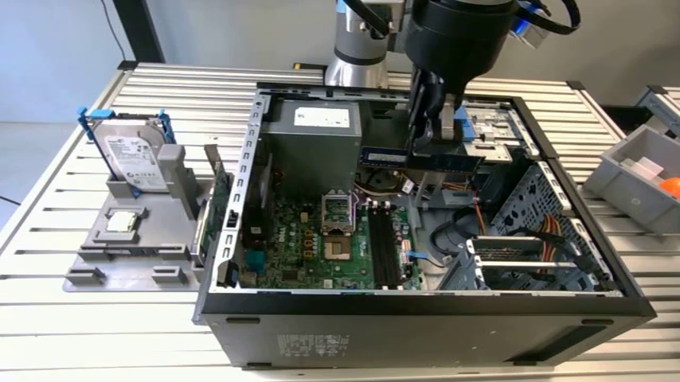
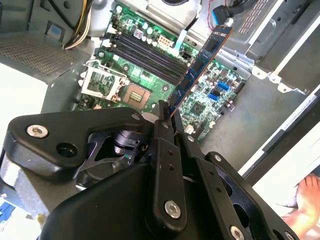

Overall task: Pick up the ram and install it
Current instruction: 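Pick up the ram and move it above insertion slot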

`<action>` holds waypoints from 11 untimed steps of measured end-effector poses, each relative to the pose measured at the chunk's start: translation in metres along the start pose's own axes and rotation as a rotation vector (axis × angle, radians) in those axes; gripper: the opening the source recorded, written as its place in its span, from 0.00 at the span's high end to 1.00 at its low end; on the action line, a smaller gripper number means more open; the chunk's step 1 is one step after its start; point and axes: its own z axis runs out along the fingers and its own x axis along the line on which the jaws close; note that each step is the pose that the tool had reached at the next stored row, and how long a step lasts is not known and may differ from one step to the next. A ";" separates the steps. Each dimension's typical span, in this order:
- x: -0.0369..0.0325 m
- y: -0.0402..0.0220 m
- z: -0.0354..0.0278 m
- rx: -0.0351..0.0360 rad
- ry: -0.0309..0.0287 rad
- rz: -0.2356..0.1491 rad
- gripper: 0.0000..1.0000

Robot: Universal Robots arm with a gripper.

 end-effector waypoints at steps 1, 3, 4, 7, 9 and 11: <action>-0.0004 -0.0011 0.0000 0.0000 0.0000 0.000 1.00; -0.0008 -0.0033 0.0000 0.0000 0.0000 0.000 1.00; -0.0009 -0.0043 0.0000 0.0000 0.0000 0.000 1.00; -0.0012 -0.0069 0.0001 0.0000 0.0000 0.000 1.00; -0.0013 -0.0080 0.0001 0.0000 0.0000 0.000 1.00; -0.0013 -0.0081 0.0001 0.0000 0.0000 0.000 1.00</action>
